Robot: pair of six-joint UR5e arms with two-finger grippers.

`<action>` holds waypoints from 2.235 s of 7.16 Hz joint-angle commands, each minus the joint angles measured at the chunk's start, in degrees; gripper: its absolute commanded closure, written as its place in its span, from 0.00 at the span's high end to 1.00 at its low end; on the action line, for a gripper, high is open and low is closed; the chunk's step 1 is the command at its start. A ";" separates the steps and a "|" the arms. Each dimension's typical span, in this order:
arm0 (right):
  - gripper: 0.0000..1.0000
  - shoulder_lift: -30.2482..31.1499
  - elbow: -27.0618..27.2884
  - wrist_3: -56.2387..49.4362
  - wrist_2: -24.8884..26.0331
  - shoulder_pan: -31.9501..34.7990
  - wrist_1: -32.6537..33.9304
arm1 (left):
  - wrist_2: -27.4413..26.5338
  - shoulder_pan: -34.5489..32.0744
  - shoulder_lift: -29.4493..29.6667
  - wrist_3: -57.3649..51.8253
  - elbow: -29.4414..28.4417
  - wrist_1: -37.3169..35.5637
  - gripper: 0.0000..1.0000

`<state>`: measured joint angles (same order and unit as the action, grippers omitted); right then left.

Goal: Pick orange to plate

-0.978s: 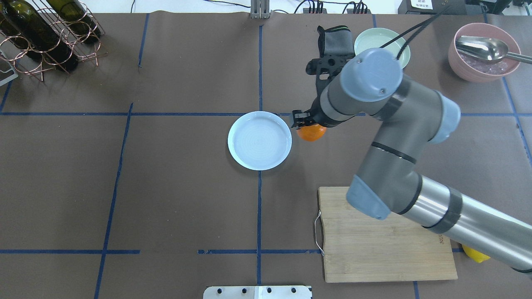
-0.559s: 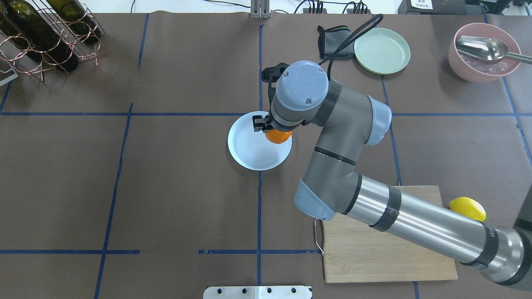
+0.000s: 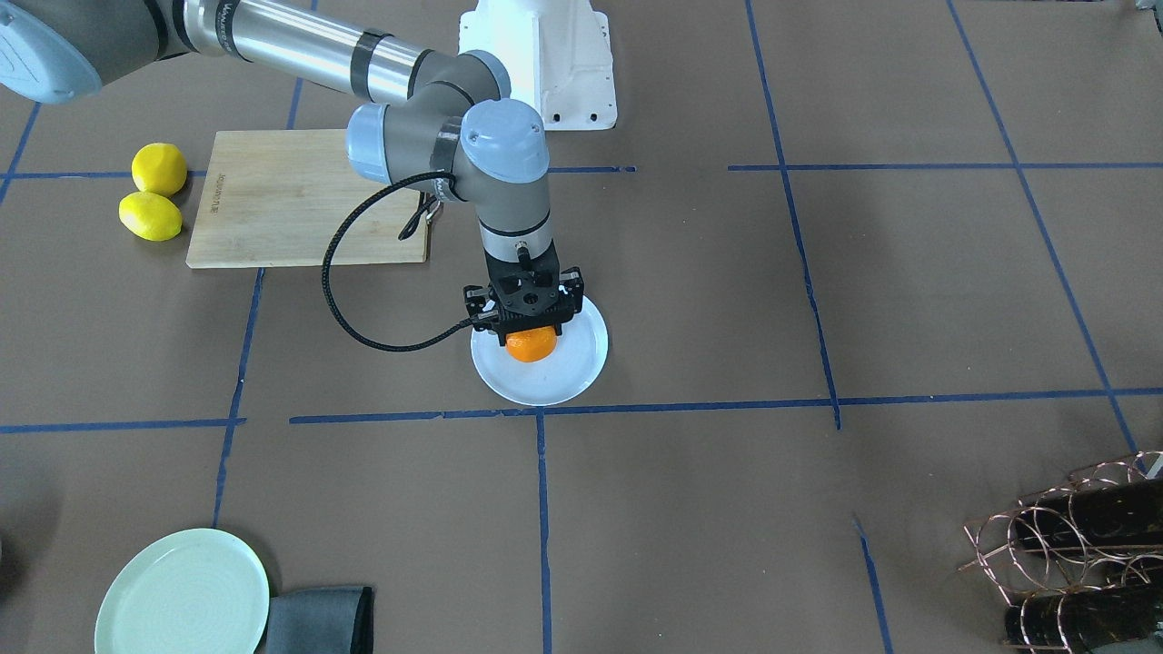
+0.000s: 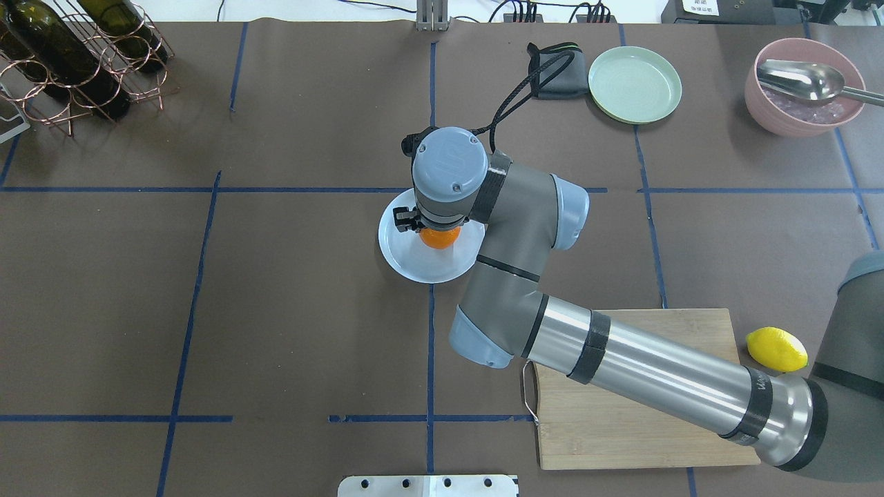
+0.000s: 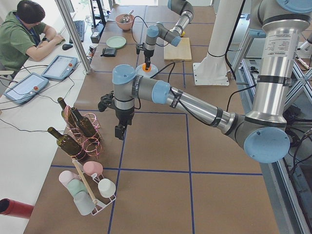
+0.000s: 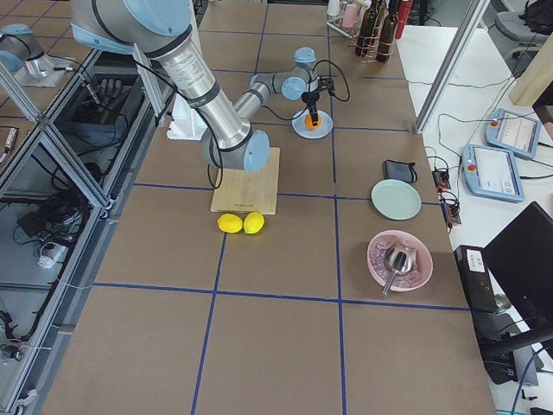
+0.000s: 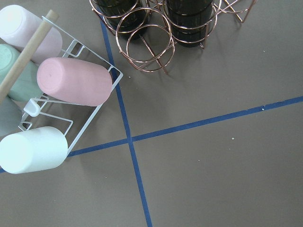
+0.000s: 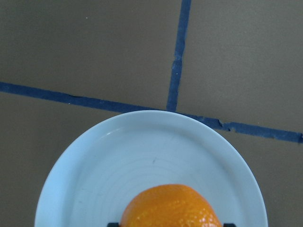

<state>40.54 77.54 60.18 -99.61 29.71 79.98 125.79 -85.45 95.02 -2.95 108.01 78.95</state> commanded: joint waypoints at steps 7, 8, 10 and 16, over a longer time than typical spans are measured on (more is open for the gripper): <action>1.00 7.75 26.26 -15.62 -10.95 12.70 28.67 | -0.02 -0.42 -1.07 -0.31 -0.26 -0.03 1.00; 1.00 13.28 31.22 -21.79 -13.66 17.78 29.87 | 0.32 -1.64 -2.55 -2.57 -0.26 -0.03 1.00; 1.00 24.80 33.46 -38.46 -25.50 30.51 29.10 | 2.70 -4.10 -4.57 -7.05 -2.18 -0.03 1.00; 1.00 45.67 23.57 -71.37 -35.48 54.37 26.11 | 7.89 -7.28 -4.85 -10.25 -12.21 3.05 1.00</action>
<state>83.98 105.39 -5.48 -133.98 80.08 107.08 133.62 -92.76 89.94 -14.55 96.06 81.83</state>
